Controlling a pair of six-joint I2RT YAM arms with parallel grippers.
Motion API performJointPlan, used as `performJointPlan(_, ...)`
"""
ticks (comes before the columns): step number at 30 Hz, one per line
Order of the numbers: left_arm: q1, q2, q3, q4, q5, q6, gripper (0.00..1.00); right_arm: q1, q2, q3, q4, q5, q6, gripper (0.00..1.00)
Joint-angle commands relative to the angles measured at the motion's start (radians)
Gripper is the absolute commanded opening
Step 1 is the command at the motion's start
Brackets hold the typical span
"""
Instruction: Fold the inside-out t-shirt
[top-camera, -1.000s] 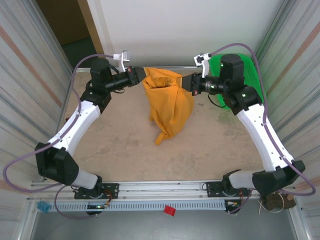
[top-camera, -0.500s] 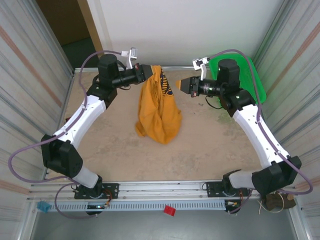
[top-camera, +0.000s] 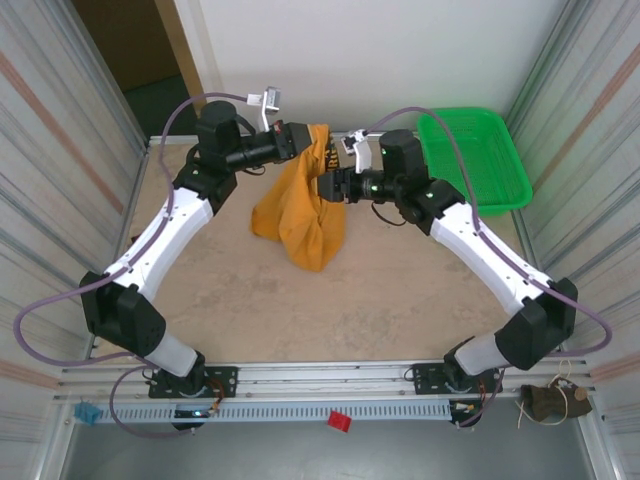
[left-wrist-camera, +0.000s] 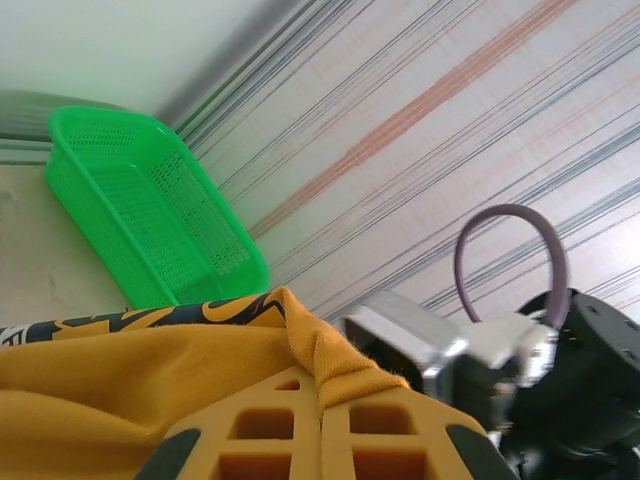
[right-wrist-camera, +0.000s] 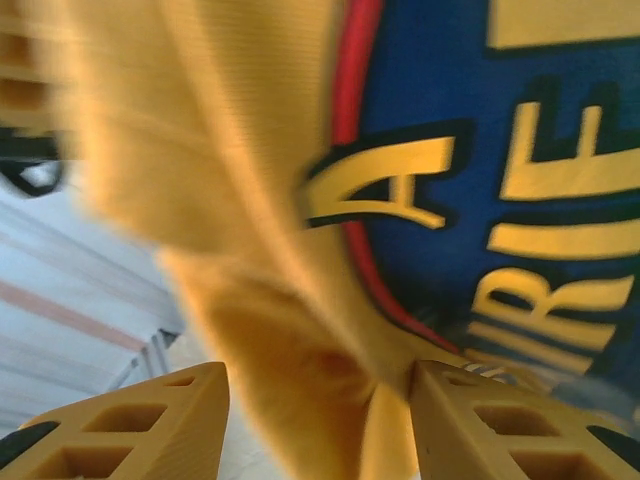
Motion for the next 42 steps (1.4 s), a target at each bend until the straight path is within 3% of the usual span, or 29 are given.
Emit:
performJointPlan(1, -0.007, -0.044, 0.044, 0.023, 0.016, -0.008, 0.00, -0.003, 0.026, 0.060, 0.015, 0.149, -0.036, 0.41)
performJointPlan(8, -0.004, -0.069, 0.012, 0.018, 0.008, -0.005, 0.00, -0.064, 0.011, 0.081, 0.004, 0.119, -0.030, 0.00)
performJointPlan(11, 0.001, -0.073, 0.012, 0.027, 0.000, -0.020, 0.00, -0.095, -0.036, 0.091, -0.024, 0.058, -0.037, 0.00)
performJointPlan(16, 0.049, -0.077, 0.076, -0.059, -0.065, -0.008, 0.00, -0.198, -0.141, 0.213, -0.057, -0.211, -0.016, 0.00)
performJointPlan(19, 0.091, -0.041, 0.132, -0.085, -0.087, -0.011, 0.00, -0.261, -0.146, 0.327, 0.047, -0.387, 0.086, 0.00)
performJointPlan(22, 0.122, 0.004, 0.183, -0.094, -0.095, -0.013, 0.01, -0.290, -0.102, 0.448, 0.154, -0.476, 0.194, 0.00)
performJointPlan(25, 0.143, 0.041, 0.218, -0.088, -0.075, 0.000, 0.52, -0.298, -0.044, 0.532, 0.208, -0.496, 0.249, 0.00)
performJointPlan(28, 0.156, 0.032, 0.219, -0.148, -0.104, 0.090, 0.73, -0.317, 0.014, 0.531, 0.199, -0.499, 0.262, 0.00)
performJointPlan(33, 0.128, -0.061, 0.110, -0.250, -0.212, 0.267, 0.77, -0.356, 0.092, 0.419, 0.332, -0.563, 0.389, 0.00)
performJointPlan(40, -0.149, -0.139, 0.033, -0.256, -0.425, 0.461, 0.78, -0.371, 0.123, 0.396, 0.379, -0.635, 0.431, 0.00)
performJointPlan(42, -0.193, -0.123, 0.031, -0.244, -0.471, 0.489, 0.78, -0.372, 0.123, 0.400, 0.379, -0.640, 0.432, 0.00)
